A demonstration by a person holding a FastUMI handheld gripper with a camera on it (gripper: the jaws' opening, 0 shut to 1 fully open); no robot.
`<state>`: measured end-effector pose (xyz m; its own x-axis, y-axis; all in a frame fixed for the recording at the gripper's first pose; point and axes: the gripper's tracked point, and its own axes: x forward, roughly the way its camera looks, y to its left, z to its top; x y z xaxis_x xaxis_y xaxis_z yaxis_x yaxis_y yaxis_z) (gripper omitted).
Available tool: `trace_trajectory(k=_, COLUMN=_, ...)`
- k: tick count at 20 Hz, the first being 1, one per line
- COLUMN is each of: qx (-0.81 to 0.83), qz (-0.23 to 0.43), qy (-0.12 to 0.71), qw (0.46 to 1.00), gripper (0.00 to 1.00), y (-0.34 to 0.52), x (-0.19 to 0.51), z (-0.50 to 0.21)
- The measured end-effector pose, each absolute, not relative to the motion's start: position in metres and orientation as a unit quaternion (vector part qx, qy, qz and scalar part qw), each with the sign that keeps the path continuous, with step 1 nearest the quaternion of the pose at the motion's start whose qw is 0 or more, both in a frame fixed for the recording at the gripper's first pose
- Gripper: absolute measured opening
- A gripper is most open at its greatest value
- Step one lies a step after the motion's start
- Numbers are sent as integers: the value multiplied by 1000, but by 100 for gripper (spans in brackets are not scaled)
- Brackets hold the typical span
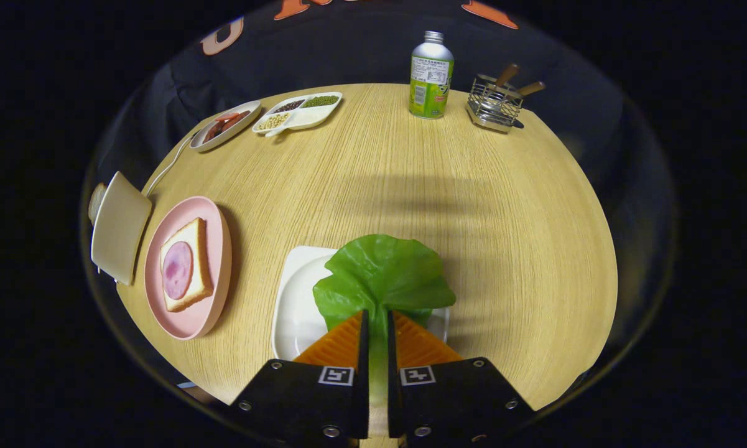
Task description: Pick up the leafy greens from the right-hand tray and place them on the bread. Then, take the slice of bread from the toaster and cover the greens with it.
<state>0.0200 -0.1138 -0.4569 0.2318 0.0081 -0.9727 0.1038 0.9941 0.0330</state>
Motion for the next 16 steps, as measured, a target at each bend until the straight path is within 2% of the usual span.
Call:
trace_trajectory(k=3, qx=83, qz=-29, qy=610, qw=788, gripper=6, y=-104, x=26, z=-445)
trace_trajectory(k=16, qx=71, qz=72, qy=551, qw=829, gripper=5, y=-14, x=57, z=-370)
